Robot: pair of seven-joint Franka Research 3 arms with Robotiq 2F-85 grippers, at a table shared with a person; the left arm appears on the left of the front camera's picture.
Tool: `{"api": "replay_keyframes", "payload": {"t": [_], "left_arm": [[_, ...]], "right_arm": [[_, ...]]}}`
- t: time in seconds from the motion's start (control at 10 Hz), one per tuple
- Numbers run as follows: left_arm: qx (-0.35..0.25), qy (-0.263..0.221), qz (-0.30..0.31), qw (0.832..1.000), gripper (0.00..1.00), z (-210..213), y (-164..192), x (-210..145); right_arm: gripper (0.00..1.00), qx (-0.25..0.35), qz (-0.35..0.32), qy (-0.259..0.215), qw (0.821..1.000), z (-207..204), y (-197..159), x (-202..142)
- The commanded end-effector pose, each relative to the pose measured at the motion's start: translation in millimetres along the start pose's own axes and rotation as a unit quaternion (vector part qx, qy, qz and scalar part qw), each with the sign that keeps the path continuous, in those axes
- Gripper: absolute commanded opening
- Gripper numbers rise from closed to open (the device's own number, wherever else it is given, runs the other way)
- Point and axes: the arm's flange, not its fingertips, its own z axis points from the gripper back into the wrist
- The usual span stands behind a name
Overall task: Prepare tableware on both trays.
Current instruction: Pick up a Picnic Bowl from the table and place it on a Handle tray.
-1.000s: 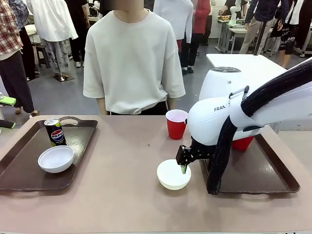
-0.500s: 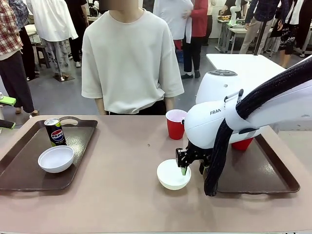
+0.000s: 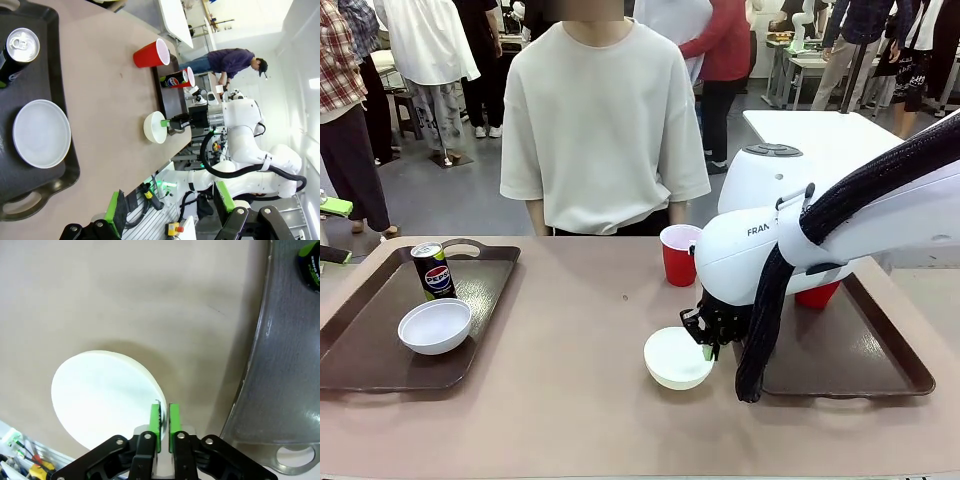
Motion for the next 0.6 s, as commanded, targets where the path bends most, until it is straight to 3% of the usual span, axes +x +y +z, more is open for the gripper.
{"api": "replay_keyframes", "payload": {"t": [0.0,0.3,0.5], "left_arm": [[-0.012,-0.005,-0.010,1.000,0.92,0.4,0.3,0.8],[-0.012,-0.005,-0.010,1.000,0.92,0.4,0.3,0.8],[-0.012,-0.005,-0.010,1.000,0.92,0.4,0.3,0.8]], "right_arm": [[0.00,0.001,0.000,-0.005,1.000,-0.5,3.8,5.5],[0.00,0.002,0.004,-0.002,1.000,21.5,0.6,-4.5],[0.00,0.011,0.012,-0.020,1.000,74.1,0.7,-33.4]]}}
